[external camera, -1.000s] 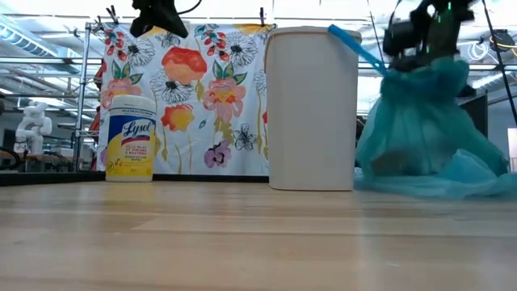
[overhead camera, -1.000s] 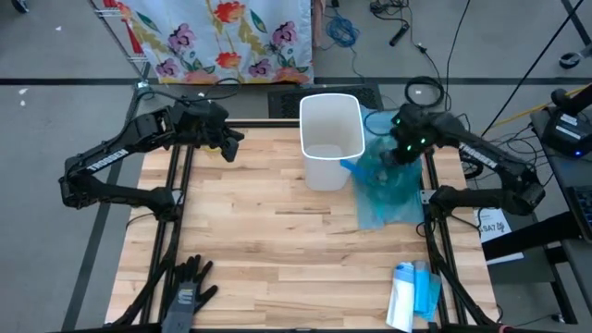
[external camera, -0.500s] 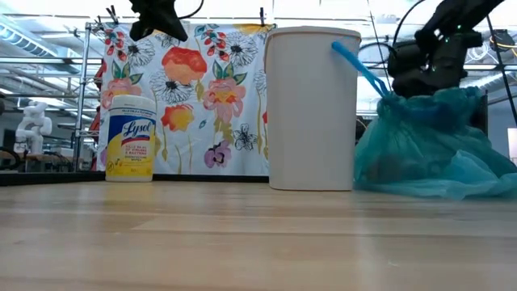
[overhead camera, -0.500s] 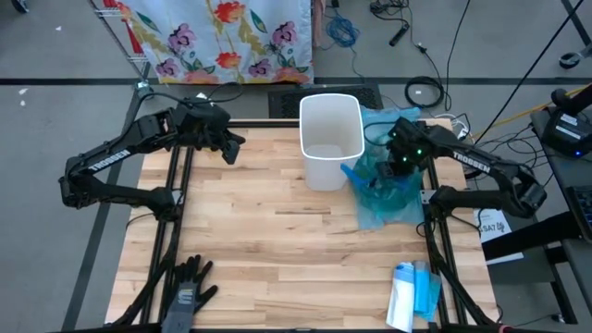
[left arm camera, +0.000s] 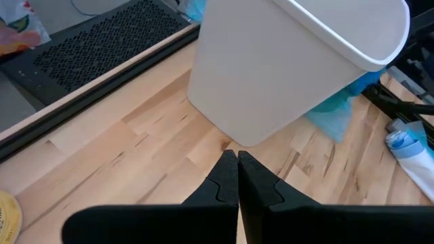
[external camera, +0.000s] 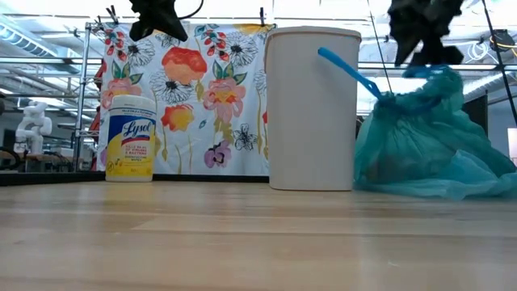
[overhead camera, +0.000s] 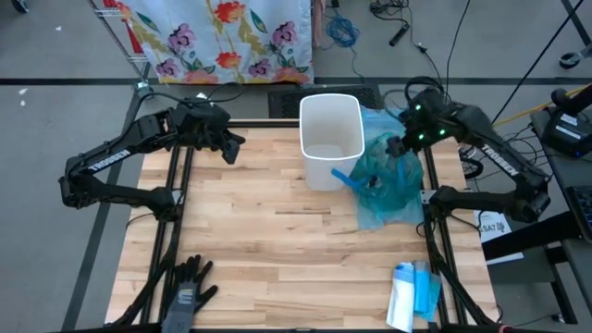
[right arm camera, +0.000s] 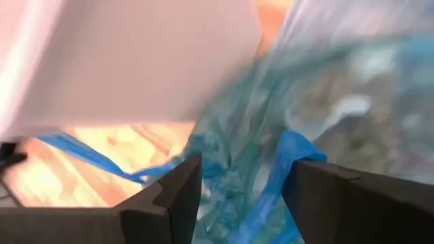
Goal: Place trash/remove bag and relplace
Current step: Remove the trash bag from the trash bin
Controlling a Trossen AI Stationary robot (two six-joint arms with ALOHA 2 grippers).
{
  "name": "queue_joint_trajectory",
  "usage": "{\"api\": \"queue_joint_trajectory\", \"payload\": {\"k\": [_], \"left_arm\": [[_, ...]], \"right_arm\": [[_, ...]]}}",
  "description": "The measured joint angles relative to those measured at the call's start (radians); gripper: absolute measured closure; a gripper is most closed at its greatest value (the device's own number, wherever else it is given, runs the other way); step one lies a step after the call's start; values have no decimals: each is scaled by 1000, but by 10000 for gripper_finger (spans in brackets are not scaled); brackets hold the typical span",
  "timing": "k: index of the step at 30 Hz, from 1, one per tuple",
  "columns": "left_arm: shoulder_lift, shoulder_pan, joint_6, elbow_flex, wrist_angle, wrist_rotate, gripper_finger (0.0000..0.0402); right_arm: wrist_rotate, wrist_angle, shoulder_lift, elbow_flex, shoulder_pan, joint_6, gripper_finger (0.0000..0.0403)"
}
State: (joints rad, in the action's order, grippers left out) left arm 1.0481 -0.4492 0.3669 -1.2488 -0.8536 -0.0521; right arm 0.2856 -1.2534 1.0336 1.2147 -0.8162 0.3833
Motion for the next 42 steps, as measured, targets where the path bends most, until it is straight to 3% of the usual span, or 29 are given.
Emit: {"api": "queue_joint_trajectory", "payload": {"k": [6,11,17,21,28,34,42], "left_arm": [[0,0,20,0,0,-1,401],[0,1,20,0,0,-1,401],[0,0,20,0,3,-1,401],[0,0,20,0,3,-1,401],[0,0,20,0,9,-1,401],[0,0,15,0,9,-1,401],[0,0,11,0,8,-1,401]], "right_arm": [[-122,-13,-2,166,0,-38,226],[-218,63,-1,196,-1,-80,226],[-203,29,30,196,-1,-79,226],[-148,-94,46,196,-1,-63,227],[-142,-302,51,196,-3,-67,227],[174,-310,47,195,10,-43,228],[367,-318,45,195,24,16,228]]}}
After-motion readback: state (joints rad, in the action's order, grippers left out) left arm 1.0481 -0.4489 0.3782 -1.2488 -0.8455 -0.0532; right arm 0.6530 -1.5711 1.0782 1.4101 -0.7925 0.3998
